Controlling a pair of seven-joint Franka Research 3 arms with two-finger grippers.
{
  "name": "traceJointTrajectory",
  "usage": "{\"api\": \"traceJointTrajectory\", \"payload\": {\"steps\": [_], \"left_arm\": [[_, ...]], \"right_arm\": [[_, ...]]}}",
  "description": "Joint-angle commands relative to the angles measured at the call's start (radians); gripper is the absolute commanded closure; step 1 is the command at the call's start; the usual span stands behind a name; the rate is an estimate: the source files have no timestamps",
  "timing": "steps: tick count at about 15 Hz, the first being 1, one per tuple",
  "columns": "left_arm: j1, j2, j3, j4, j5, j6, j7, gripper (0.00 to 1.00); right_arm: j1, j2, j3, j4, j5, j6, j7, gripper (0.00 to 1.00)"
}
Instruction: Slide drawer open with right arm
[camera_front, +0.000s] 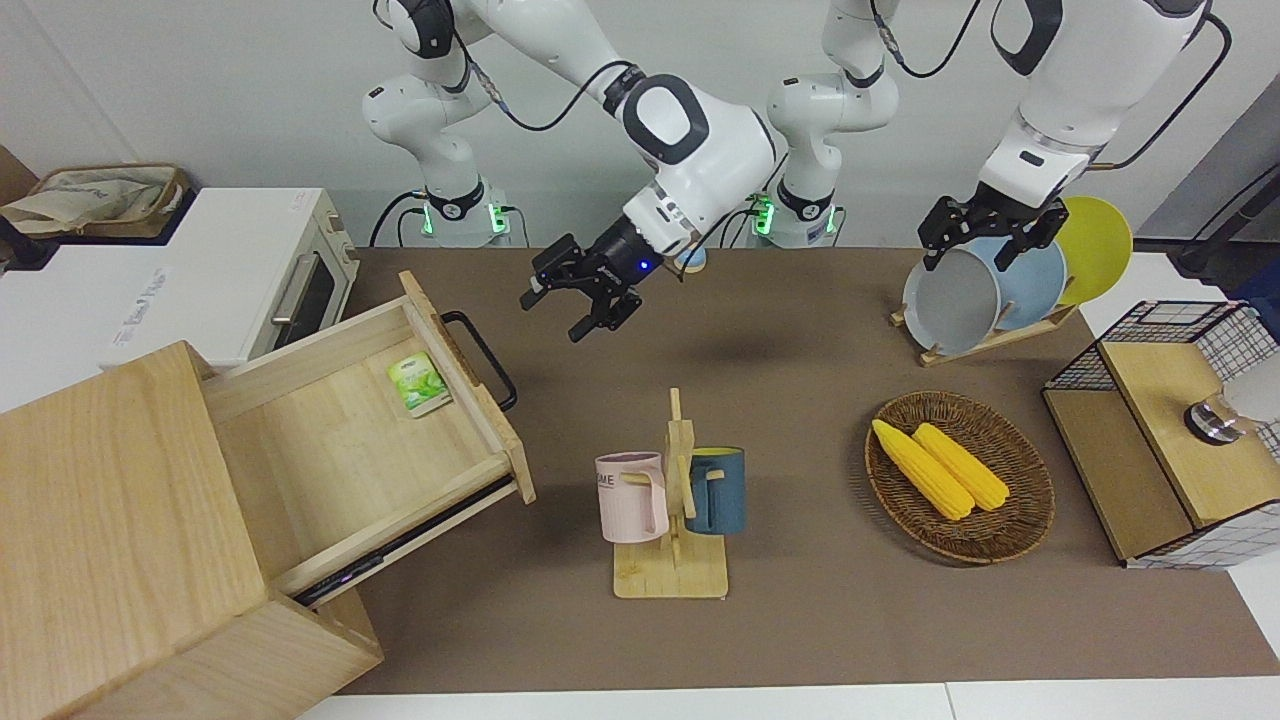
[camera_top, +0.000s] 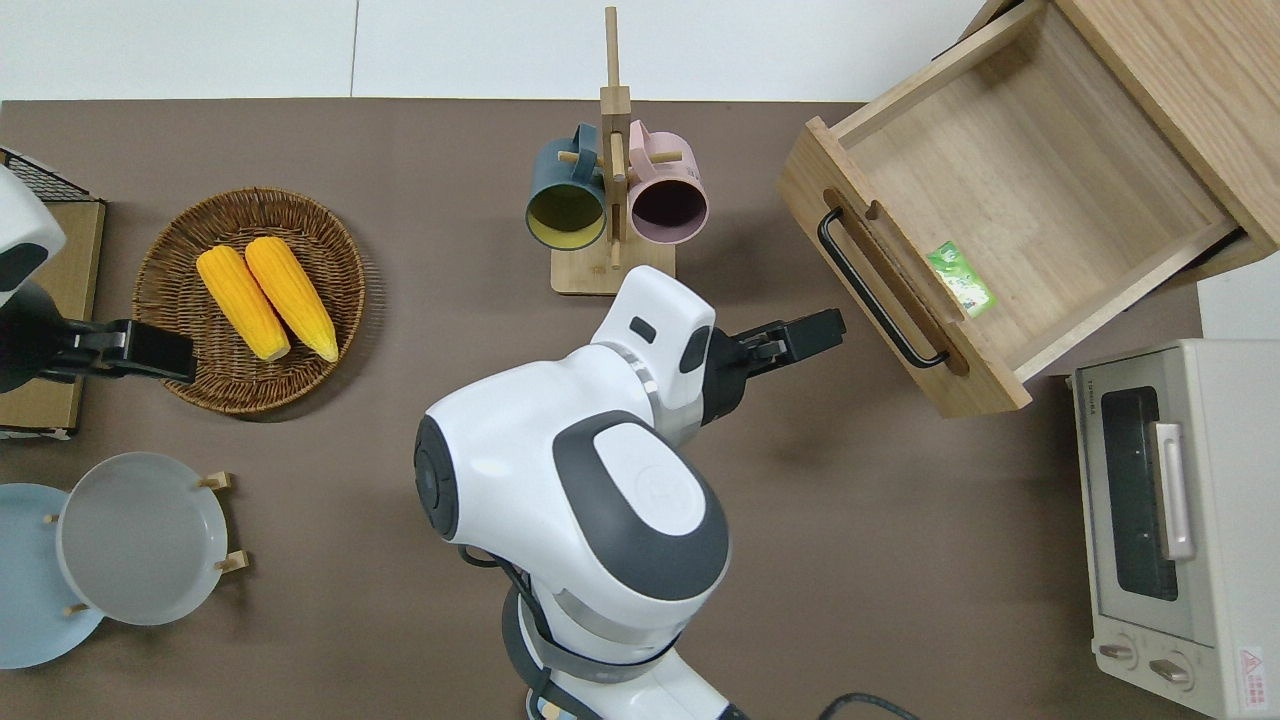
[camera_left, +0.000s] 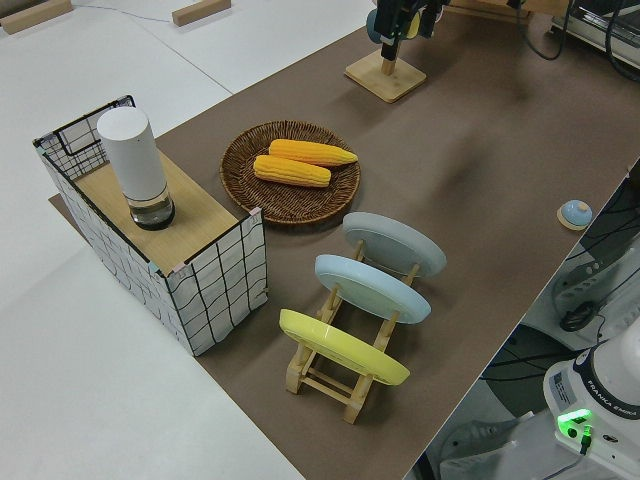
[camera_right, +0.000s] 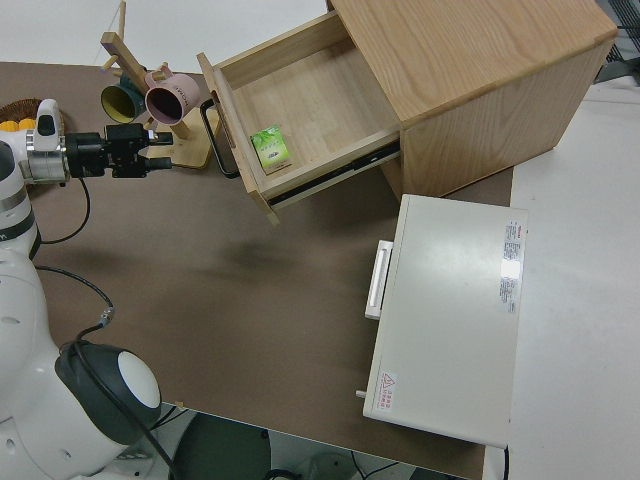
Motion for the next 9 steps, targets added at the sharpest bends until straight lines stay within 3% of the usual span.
{"api": "traceJointTrajectory", "payload": {"steps": [1,5,9], "left_arm": [[0.004,0.011,-0.006,0.024,0.017,-0.02,0.01,0.01],[0.004,0.011,-0.006,0.026,0.017,-0.02,0.01,0.01],[0.004,0.011,-0.006,0.024,0.017,-0.02,0.01,0.01]], "right_arm": [[-0.093,-0.12,0.007,-0.009,0.201,0.054,-0.083,0.011],[-0.209,-0.213,0.009,-0.009,0.414,0.085,-0.16,0.011],[-0.405,-0.279,0.007,-0.009,0.708,0.12,-0.282,0.011]]}}
